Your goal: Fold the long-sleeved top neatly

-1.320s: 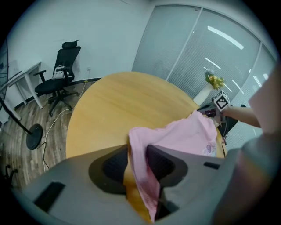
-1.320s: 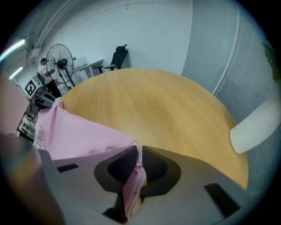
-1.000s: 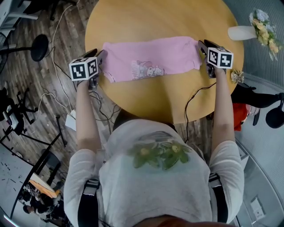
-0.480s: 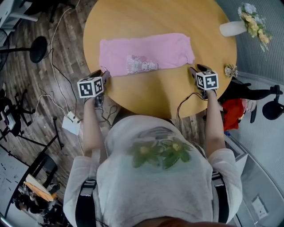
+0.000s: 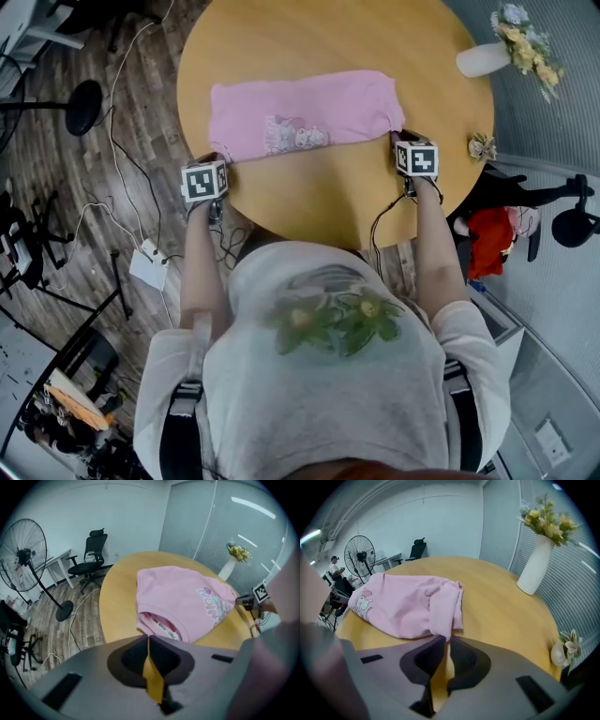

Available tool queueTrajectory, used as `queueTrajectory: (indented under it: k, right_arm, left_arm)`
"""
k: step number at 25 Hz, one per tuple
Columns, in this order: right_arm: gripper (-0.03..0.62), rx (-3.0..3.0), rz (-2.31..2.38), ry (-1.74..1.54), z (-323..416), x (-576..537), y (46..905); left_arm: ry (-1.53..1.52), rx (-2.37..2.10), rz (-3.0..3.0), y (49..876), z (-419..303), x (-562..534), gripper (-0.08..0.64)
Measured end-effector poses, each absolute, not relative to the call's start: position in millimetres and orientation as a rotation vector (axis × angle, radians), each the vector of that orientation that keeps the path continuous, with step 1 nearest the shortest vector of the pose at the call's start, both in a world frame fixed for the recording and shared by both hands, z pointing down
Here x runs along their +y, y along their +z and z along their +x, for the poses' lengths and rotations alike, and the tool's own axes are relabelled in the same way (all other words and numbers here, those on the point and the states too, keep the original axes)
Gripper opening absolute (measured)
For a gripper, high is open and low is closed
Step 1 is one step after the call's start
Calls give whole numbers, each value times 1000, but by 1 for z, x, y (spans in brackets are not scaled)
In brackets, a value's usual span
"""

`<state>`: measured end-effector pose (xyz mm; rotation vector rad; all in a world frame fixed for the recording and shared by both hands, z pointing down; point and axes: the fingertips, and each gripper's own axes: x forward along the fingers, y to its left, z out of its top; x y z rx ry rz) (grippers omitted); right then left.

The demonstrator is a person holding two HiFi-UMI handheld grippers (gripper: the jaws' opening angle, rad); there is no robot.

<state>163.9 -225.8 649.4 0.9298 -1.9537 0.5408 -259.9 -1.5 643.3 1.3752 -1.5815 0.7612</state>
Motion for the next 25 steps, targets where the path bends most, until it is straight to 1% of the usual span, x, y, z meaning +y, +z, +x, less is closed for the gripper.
queueTrajectory:
  k: [1,4,8,10,12,15,17,18,20,21,25]
  right_arm:
    - [32,-1948,910,530,163,-226,651]
    - [25,-1952,858,454,168,-229,646]
    - [23,-2100,848,273,166,-242,588]
    - [23,-2226,757,243,154,-235,554]
    - [23,-2276,629,239,150,-223,538]
    - [25,-1973,518,155,187,-217,572]
    - [26,-1749,492,146,219,-214,604]
    - [44,-1732,492,192,224,-211,612]
    - [127,-1839,543,336,210,-208,611]
    - [145,-1910,586,403,198,-209,606]
    - [146,-2055,700,486,157,-221,605]
  left_arm:
    - [790,-1593,1361,646,-264,1,11]
    - [820,-1587,1344,654,-268,4,6]
    - [812,-1576,1364,650,-268,4,6]
    - [756,-1575,1395,641,-264,1,6]
    - [657,-1549,1438,633,-255,-3,6]
    - [572,-1480,1477,629,-241,-6,13]
    - [582,-1444,1486,631,-234,-6,78]
    - [588,-1433,1484,631,-232,-6,92]
    - [577,-1423,1469,632,-232,-7,134]
    - [570,-1422,1456,634,-233,-7,140]
    - [666,-1472,1363,644,-245,-1,135]
